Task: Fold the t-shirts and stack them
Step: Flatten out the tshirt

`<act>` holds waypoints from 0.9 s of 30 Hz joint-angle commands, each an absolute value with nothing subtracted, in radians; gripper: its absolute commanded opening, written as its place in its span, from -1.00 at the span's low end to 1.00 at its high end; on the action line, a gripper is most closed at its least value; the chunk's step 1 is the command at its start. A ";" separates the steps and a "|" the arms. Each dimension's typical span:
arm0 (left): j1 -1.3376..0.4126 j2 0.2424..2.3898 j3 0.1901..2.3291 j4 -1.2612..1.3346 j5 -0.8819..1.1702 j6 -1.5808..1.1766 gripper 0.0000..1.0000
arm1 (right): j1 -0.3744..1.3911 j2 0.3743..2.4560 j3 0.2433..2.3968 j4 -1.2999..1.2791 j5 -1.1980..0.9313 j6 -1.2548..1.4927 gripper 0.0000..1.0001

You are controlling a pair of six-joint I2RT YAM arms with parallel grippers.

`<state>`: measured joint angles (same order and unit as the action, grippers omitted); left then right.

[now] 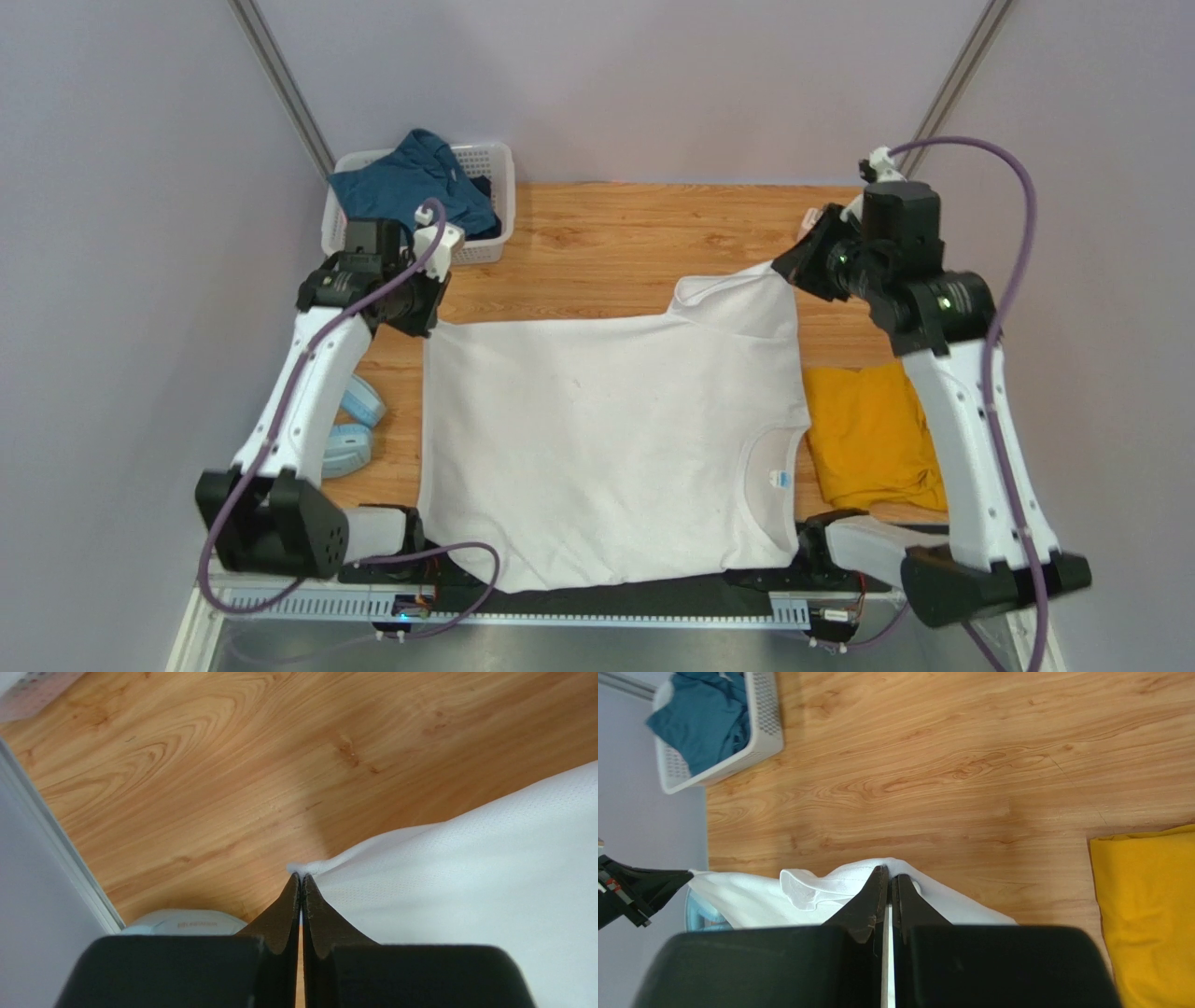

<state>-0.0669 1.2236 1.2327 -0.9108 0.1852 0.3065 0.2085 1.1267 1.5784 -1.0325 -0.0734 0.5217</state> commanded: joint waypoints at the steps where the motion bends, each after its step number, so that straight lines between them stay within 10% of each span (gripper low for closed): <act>1: -0.058 1.434 1.328 -0.740 0.140 0.330 -1.00 | 0.117 1.259 1.565 -0.855 -0.136 0.535 -1.00; 27: -0.058 1.155 0.849 -0.716 0.252 0.383 -0.99 | 0.109 0.967 0.888 -0.888 -0.274 0.542 -0.82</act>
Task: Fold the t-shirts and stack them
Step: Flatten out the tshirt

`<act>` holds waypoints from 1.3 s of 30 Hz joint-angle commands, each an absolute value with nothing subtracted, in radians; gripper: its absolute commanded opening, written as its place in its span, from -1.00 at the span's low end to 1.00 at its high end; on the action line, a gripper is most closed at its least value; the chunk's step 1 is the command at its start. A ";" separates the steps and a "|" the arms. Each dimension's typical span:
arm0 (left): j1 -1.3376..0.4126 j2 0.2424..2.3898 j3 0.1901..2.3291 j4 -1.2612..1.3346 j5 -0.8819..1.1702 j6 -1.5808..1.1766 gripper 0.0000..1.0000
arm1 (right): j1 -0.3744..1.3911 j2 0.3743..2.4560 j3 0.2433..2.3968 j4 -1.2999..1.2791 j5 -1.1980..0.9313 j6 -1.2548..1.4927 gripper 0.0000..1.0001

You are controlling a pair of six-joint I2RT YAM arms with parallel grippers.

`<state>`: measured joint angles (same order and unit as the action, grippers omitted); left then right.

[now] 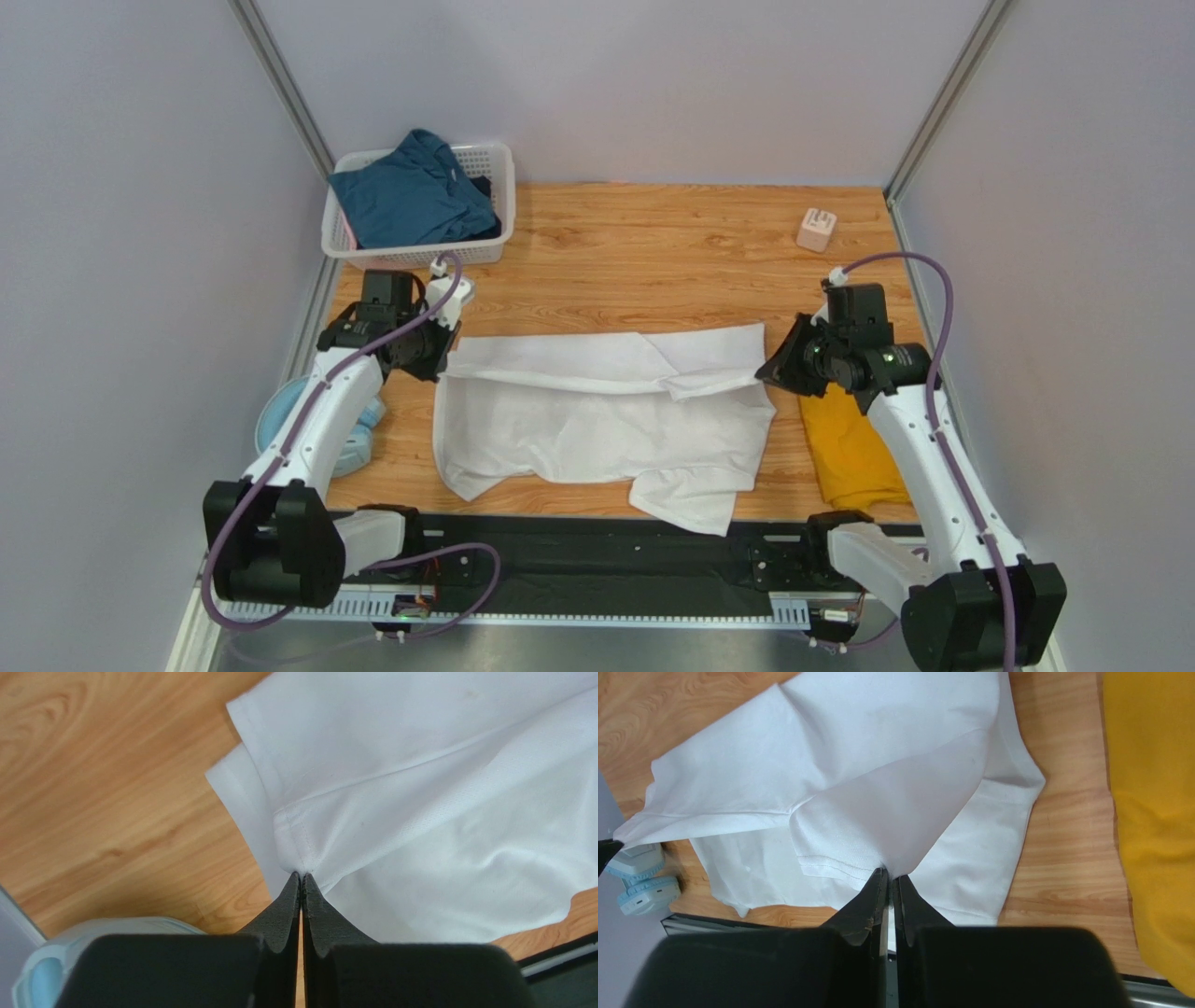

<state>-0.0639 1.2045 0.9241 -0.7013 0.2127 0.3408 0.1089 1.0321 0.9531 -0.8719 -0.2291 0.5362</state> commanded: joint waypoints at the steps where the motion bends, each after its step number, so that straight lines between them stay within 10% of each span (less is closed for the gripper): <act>1: -0.058 1.147 0.827 -0.712 0.247 0.385 -0.92 | 0.109 0.960 0.875 -0.896 -0.291 0.543 -0.72; 6: -0.057 1.124 0.729 -0.684 0.186 0.387 -0.38 | 0.109 0.945 0.864 -0.960 -0.313 0.552 0.05; 13: -0.058 1.103 0.921 -0.738 0.207 0.328 0.42 | 0.107 1.078 0.999 -0.914 -0.287 0.545 0.13; 24: -0.089 1.518 1.138 -0.650 0.337 0.245 0.23 | 0.109 1.616 1.169 -0.664 -0.296 0.564 -0.18; 39: -0.087 1.631 1.074 -0.609 0.278 0.301 -0.01 | 0.109 1.854 1.308 -0.646 -0.245 0.572 -0.34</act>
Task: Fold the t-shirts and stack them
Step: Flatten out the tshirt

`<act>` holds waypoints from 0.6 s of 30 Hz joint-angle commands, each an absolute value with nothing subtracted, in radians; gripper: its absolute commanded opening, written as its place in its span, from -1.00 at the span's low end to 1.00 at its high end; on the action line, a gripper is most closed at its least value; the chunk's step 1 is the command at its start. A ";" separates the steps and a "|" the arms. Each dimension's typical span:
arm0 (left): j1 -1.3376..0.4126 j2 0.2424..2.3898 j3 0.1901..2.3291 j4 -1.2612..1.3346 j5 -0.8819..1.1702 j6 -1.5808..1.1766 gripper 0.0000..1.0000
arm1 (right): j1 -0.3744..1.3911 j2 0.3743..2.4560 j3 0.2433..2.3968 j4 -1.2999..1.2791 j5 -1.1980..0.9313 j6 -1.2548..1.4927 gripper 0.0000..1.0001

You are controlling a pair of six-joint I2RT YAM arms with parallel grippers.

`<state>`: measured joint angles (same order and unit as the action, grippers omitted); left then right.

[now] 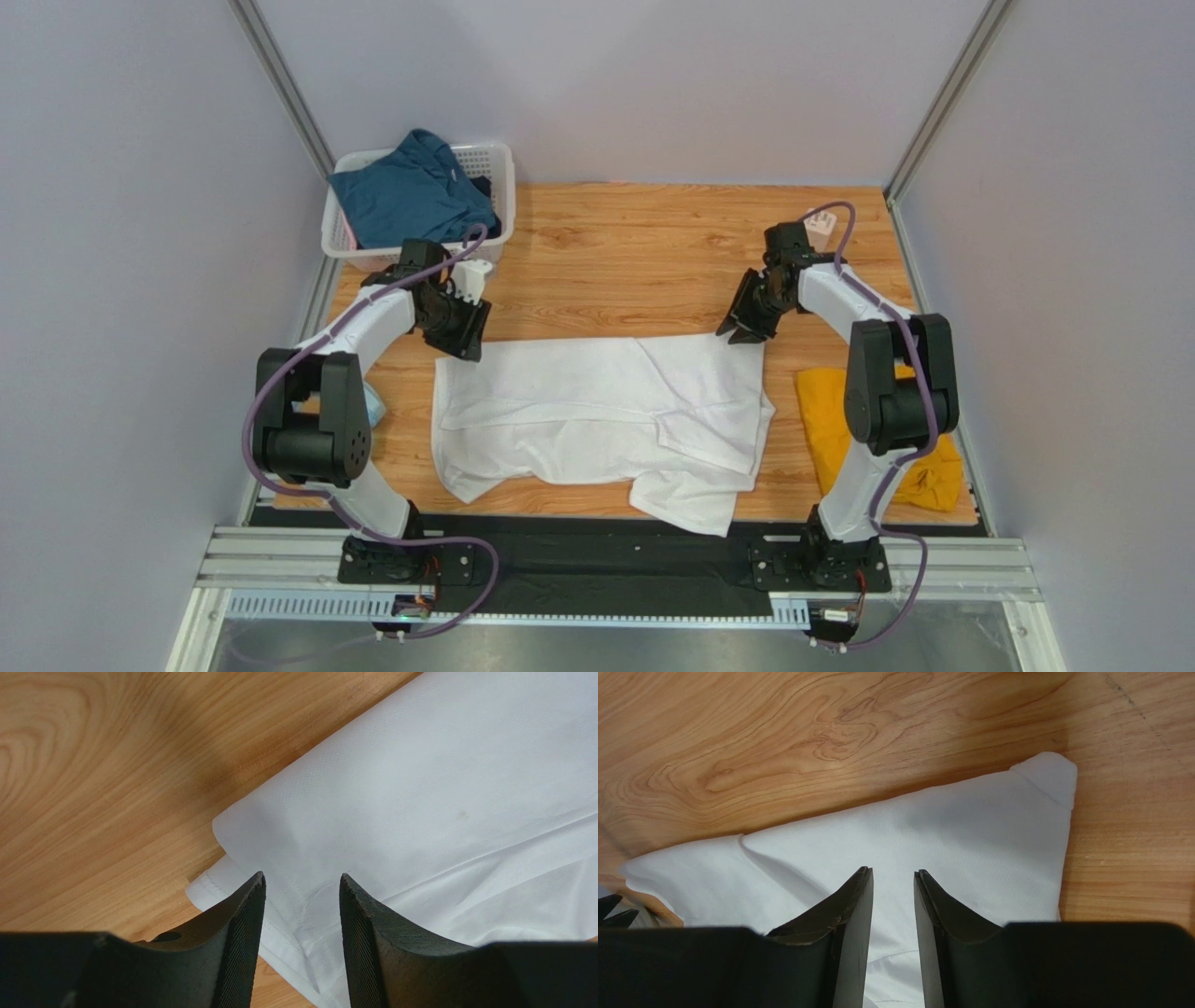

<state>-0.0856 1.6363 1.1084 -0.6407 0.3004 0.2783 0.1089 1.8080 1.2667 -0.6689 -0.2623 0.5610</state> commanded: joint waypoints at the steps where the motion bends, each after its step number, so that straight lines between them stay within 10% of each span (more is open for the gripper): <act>1: -0.086 1.622 1.046 -0.598 0.270 0.305 -0.01 | 0.107 1.870 1.310 -0.646 -0.242 0.571 -0.35; 10: -0.018 1.603 0.976 -0.592 0.253 0.311 -0.07 | 0.109 1.870 1.283 -0.646 -0.261 0.566 -0.41; 18: -0.018 1.309 0.936 -0.770 0.368 0.333 0.04 | 0.198 1.467 1.128 -0.710 -0.201 0.532 -0.20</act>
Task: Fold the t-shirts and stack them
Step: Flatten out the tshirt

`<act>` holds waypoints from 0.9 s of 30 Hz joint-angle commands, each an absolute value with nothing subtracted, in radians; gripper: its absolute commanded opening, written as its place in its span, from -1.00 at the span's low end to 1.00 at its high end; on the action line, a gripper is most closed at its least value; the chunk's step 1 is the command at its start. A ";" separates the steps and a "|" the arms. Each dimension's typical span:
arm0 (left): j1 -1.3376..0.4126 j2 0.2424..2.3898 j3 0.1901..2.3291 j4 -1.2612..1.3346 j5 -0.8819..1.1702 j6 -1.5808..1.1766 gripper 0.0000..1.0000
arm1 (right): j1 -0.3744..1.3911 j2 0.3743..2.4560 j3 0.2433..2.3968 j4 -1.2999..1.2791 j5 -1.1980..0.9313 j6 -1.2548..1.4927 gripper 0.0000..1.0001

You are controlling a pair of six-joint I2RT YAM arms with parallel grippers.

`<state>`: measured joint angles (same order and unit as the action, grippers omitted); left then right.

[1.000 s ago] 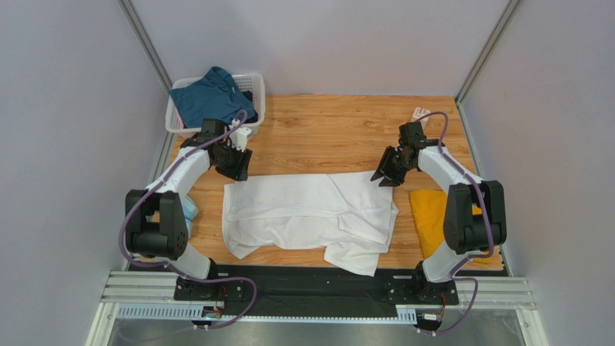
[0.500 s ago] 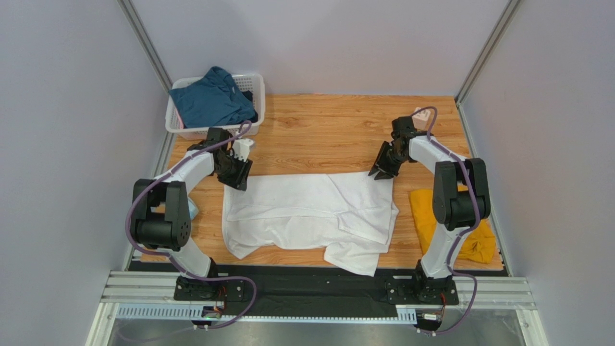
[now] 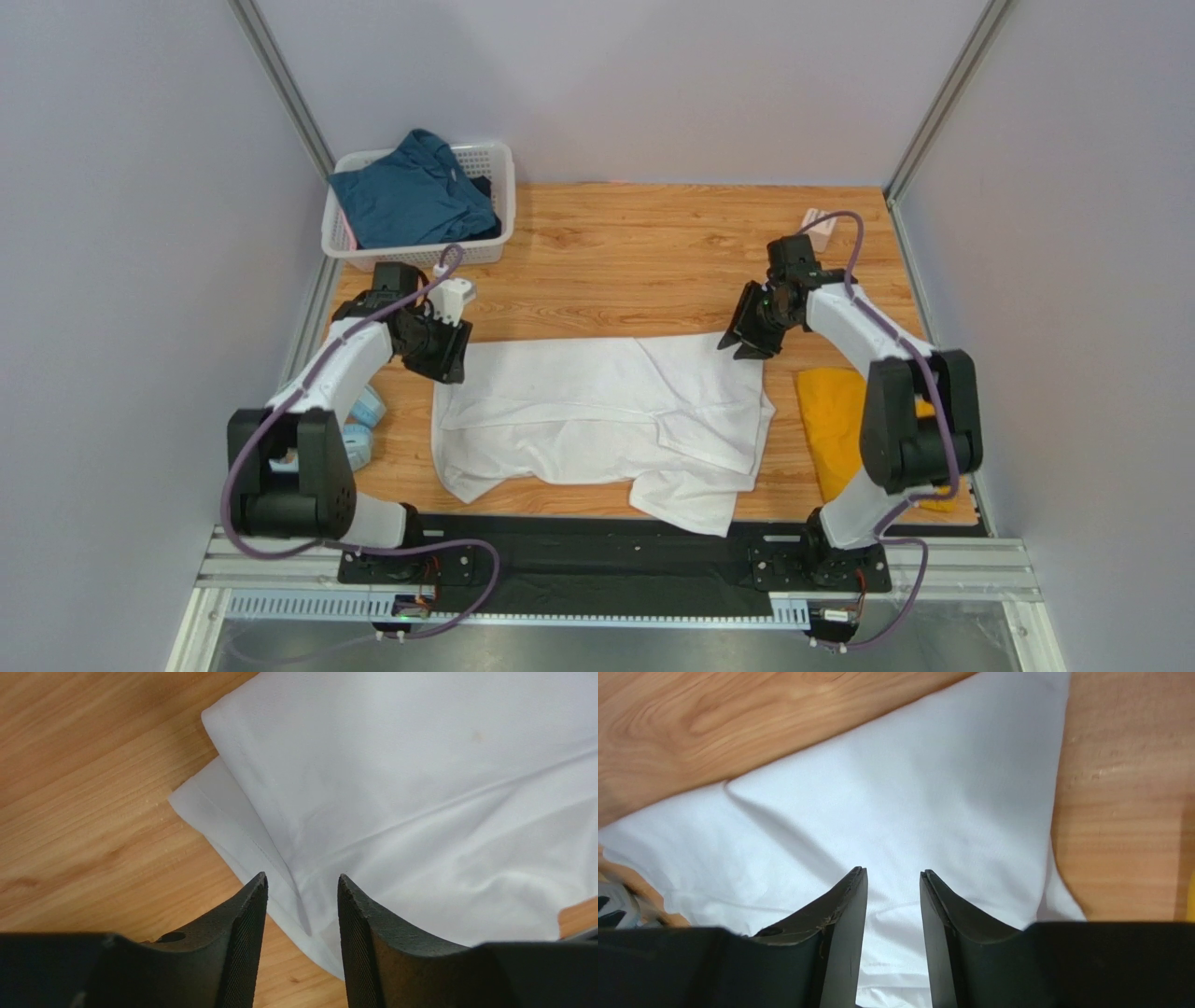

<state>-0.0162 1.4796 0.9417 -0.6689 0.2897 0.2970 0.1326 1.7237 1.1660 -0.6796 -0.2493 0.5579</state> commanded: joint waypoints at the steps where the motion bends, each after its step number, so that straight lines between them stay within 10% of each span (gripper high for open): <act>1: -0.018 1.292 0.928 -0.807 0.370 0.348 0.05 | 0.212 1.422 1.106 -0.736 -0.189 0.529 -0.19; 27: -0.164 1.411 0.733 -0.631 0.104 0.482 -0.06 | 0.350 1.128 0.824 -0.851 -0.129 0.572 -0.12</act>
<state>-0.1623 1.3609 0.7319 -0.6838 0.1055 0.4782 0.3447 1.1656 0.8406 -0.8299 -0.1596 0.5541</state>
